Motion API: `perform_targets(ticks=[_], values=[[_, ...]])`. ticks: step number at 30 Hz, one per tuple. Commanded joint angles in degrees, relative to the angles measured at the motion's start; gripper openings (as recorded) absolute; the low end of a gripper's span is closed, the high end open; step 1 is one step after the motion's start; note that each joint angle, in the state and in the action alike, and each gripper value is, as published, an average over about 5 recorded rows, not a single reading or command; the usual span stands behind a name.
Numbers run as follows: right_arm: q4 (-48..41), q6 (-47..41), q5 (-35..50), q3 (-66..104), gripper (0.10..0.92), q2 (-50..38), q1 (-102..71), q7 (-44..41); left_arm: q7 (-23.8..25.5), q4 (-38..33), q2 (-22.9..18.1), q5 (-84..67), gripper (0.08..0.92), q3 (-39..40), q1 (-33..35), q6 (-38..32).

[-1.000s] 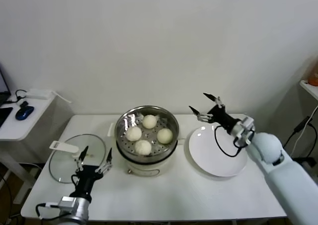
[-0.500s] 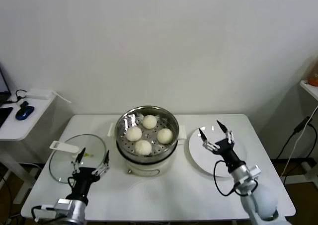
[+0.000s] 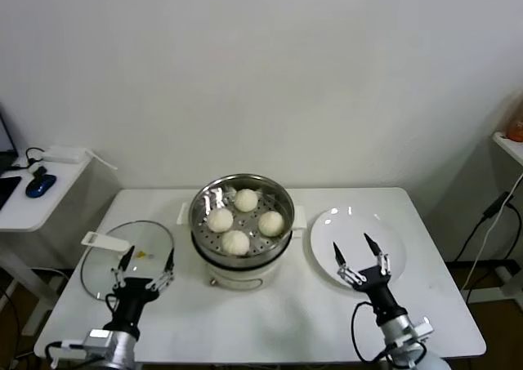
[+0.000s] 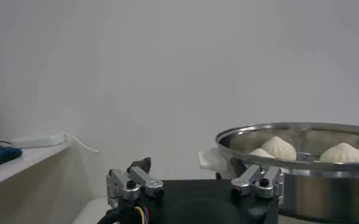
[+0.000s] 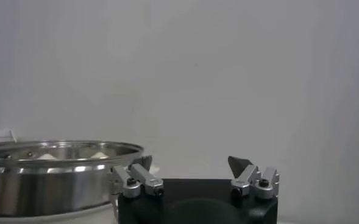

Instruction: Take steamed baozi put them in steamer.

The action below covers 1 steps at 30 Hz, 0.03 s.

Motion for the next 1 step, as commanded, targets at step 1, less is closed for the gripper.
perform_targets(ticks=[1], values=[[0.7,1.7,-0.3,0.4,0.823,2.3,-3.5,-0.6,0.8,0.0,0.0,-1.3,0.823,-0.5,0.3,-0.3]])
